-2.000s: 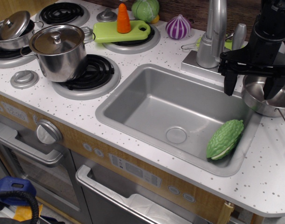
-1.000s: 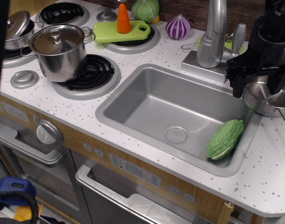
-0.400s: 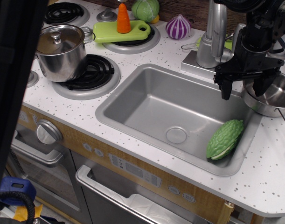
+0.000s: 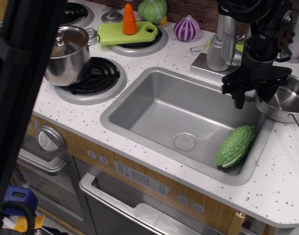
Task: Put pan in sink
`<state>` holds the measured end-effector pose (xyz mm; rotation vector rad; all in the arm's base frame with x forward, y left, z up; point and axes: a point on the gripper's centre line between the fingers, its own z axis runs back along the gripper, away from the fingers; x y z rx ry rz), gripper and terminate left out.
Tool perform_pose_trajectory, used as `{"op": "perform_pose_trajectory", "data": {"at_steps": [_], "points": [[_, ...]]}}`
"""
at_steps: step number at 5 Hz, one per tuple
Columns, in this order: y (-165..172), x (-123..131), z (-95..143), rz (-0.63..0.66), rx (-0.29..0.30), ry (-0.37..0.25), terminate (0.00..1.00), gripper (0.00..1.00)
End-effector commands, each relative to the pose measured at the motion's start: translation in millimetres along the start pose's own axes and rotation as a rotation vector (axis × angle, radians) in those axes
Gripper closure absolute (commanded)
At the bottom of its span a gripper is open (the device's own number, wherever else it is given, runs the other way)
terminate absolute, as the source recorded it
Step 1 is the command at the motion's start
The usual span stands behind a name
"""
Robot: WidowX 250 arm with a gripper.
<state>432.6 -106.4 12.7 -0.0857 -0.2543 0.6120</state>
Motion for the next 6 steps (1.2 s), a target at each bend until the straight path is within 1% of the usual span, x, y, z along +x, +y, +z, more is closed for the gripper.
{"op": "perform_pose_trajectory", "data": {"at_steps": [1,2,3,4,5,6], "points": [[-14,9,20,0.022,-0.036,-0.023,0.0,1.0],[-10,1,34,0.025,0.022,-0.032,0.0,1.0],[3,-4,50,0.013,0.056,-0.039,0.0,1.0],[24,-8,60,0.004,0.067,-0.019,0.0,1.0],[44,-2,68,-0.022,0.089,-0.028,0.0,1.0],[68,-1,64,-0.031,0.104,-0.064,0.0,1.0]]}}
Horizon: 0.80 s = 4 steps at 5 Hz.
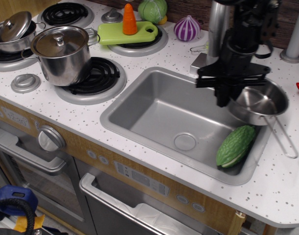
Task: Put pan in sink
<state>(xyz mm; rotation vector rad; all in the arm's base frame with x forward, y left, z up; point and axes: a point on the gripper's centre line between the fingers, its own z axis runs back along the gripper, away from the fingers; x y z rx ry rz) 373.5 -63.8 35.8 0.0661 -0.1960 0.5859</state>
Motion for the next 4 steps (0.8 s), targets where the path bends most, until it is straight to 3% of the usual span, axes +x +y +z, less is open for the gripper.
{"op": "perform_pose_trajectory", "data": {"at_steps": [1,2,3,4], "points": [[31,18,11,-0.001,-0.063,-0.081,0.0,1.0],[43,13,-3,-0.004,-0.061,-0.11,0.0,1.0],[65,20,-15,-0.043,-0.087,-0.1,0.0,1.0],[77,30,-24,-0.088,-0.06,-0.141,0.0,1.0]]}}
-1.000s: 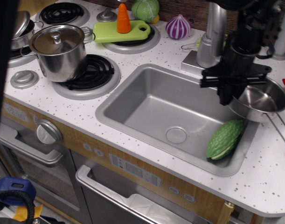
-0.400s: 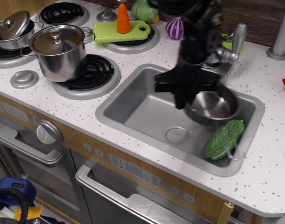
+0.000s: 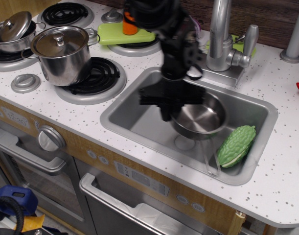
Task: Put pan in sink
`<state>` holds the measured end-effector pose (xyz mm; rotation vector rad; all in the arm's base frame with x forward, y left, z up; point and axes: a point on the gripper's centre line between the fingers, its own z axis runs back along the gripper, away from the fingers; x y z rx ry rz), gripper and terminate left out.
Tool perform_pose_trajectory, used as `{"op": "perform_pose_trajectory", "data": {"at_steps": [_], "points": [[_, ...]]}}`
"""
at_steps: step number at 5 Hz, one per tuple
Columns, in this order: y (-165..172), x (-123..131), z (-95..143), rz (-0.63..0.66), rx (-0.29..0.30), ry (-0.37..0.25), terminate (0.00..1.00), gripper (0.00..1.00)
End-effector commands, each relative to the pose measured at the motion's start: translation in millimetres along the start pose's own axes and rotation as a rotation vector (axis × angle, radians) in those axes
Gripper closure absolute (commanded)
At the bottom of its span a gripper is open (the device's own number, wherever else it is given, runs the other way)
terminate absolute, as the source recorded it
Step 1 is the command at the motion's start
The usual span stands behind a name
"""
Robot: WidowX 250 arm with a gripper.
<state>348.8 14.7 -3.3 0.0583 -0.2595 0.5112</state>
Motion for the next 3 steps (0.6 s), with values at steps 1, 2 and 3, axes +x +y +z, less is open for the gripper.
{"op": "perform_pose_trajectory", "data": {"at_steps": [1,2,3], "points": [[10,39,10,-0.072,-0.015,-0.115,0.0,1.0],[12,57,2,-0.099,-0.024,-0.148,0.0,0.0],[12,57,2,-0.099,-0.024,-0.148,1.0,0.0]]}}
